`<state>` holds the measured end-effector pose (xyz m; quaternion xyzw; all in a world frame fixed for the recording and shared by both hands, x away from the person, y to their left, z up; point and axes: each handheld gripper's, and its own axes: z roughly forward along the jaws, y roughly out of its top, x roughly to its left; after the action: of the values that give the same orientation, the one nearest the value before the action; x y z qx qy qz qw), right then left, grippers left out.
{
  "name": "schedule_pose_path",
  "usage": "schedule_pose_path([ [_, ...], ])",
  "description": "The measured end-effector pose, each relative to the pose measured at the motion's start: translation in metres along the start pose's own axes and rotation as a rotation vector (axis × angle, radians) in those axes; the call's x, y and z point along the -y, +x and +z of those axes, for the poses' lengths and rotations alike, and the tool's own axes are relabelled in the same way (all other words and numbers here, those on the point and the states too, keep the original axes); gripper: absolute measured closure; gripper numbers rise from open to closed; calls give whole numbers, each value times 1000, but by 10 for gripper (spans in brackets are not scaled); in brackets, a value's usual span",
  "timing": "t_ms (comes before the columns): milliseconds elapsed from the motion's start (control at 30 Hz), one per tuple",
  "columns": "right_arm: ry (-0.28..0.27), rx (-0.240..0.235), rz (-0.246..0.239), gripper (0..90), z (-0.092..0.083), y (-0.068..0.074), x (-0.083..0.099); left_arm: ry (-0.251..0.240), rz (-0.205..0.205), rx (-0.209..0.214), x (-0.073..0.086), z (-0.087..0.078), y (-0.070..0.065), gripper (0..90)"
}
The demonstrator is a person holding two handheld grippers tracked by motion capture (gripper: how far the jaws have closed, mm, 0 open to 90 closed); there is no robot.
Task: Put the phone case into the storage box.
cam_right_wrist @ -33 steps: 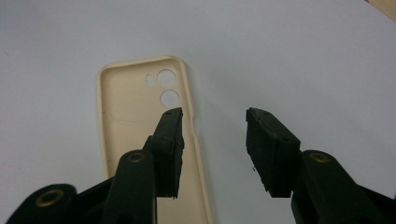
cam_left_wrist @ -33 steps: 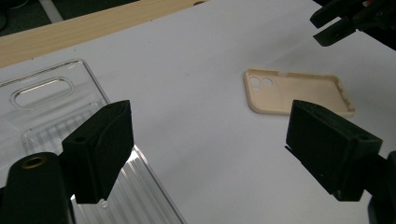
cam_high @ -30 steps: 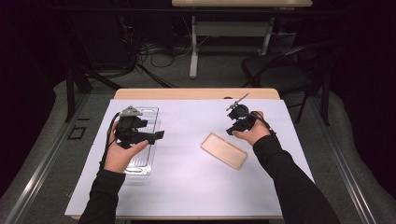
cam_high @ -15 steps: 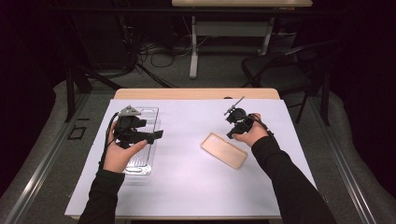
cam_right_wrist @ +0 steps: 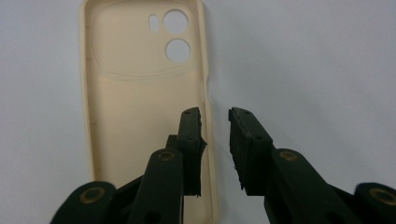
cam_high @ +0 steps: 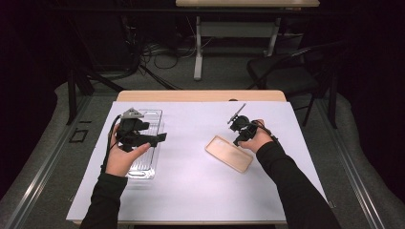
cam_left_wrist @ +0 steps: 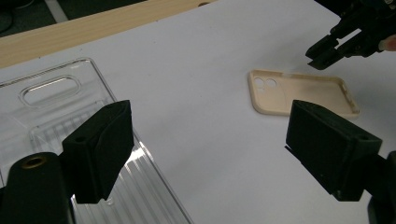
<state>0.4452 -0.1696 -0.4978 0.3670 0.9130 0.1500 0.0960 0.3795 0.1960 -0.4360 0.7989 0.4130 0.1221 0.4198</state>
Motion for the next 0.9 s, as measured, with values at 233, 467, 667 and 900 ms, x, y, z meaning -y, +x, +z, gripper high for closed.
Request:
schedule_pose_path([
  [233, 36, 6, -27, 758, 5, 0, 2, 3, 1, -2, 0, 1, -1, 152],
  [467, 45, 8, -28, 758, 10, 0, 3, 5, 1, -4, 0, 2, -1, 152],
  [667, 58, 10, -38, 764, 13, 0, 4, 2, 0, -6, 0, 2, -1, 152],
  [900, 68, 14, -53, 763, 18, 2, 3, 4, 1, -4, 0, 1, -1, 152],
])
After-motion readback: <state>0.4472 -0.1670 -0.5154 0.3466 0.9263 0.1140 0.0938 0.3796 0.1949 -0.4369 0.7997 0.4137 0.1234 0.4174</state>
